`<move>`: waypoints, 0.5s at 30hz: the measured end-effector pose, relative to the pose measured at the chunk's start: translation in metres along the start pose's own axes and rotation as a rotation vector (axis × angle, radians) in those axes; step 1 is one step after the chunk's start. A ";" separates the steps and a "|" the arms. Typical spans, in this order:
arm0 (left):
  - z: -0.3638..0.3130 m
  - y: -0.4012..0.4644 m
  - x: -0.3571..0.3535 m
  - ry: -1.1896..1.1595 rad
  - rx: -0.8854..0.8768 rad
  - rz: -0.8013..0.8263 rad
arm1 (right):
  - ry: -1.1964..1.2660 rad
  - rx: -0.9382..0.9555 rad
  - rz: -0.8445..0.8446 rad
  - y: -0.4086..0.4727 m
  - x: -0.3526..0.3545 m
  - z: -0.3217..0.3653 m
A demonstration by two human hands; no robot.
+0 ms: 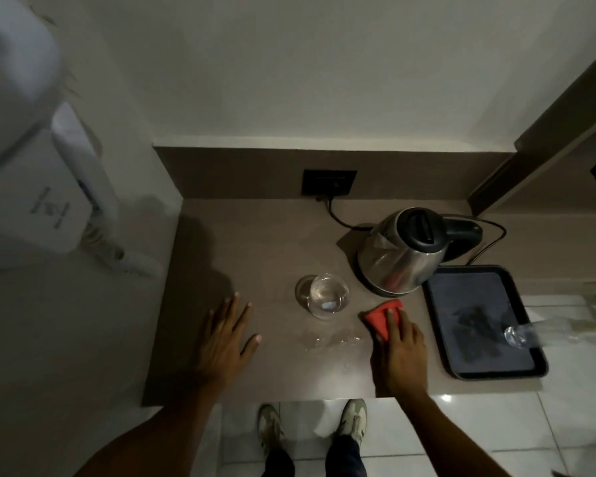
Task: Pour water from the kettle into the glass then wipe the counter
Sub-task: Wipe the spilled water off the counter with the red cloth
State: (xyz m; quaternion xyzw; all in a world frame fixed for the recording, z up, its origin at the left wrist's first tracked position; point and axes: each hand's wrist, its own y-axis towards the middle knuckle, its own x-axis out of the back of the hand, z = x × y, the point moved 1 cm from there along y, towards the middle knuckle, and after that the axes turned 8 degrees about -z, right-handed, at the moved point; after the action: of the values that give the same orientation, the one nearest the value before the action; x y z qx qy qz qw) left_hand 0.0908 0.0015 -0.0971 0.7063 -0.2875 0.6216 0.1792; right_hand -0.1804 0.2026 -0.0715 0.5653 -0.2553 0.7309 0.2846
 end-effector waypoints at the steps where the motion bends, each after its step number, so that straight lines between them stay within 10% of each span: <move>1: 0.004 0.000 -0.002 -0.025 0.005 -0.005 | -0.013 -0.005 0.000 0.003 -0.002 0.005; 7: 0.011 0.001 -0.019 -0.040 0.022 -0.049 | 0.011 -0.148 -0.106 0.007 -0.022 0.028; 15: 0.017 0.001 -0.037 -0.016 0.004 -0.106 | 0.077 0.118 -0.081 -0.041 -0.041 0.058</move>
State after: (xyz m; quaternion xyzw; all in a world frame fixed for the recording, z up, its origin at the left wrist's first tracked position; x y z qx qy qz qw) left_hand 0.1014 -0.0032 -0.1360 0.7258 -0.2498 0.6062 0.2081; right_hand -0.1040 0.1858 -0.0962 0.5623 -0.1776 0.7538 0.2898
